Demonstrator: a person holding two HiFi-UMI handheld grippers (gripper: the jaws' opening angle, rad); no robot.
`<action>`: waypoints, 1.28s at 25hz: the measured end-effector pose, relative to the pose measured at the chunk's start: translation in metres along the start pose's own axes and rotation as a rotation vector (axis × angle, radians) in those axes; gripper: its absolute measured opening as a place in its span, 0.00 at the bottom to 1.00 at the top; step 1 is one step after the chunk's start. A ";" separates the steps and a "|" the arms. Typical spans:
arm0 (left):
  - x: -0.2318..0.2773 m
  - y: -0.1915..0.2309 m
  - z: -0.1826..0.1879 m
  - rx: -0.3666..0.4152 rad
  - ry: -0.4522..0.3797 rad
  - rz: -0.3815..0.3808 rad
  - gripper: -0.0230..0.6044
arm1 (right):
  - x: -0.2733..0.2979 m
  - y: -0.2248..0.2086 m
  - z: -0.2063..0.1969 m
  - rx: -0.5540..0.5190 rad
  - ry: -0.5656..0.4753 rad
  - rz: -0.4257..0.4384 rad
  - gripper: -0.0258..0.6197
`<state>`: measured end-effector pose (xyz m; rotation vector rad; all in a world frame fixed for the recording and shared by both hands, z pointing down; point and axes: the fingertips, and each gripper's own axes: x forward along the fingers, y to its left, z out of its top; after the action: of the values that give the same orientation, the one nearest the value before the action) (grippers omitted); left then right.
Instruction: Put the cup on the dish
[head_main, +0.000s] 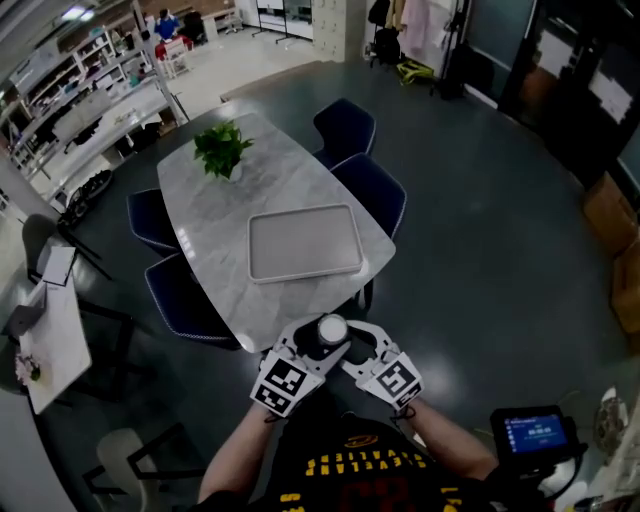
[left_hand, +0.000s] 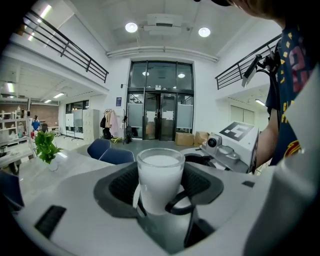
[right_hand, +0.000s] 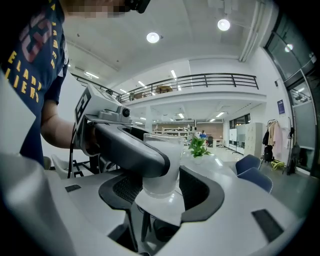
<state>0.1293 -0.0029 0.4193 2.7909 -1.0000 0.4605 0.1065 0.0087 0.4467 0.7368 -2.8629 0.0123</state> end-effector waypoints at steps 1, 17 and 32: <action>0.005 0.007 0.001 -0.001 -0.001 -0.004 0.46 | 0.005 -0.007 0.000 0.001 0.006 -0.003 0.40; 0.039 0.110 0.007 -0.009 0.005 0.000 0.46 | 0.088 -0.077 0.002 -0.001 0.054 -0.007 0.40; 0.022 0.182 -0.006 -0.004 0.003 0.040 0.46 | 0.163 -0.083 0.007 0.003 0.087 0.042 0.40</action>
<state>0.0285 -0.1546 0.4373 2.7704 -1.0563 0.4669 0.0049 -0.1422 0.4663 0.6597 -2.7958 0.0531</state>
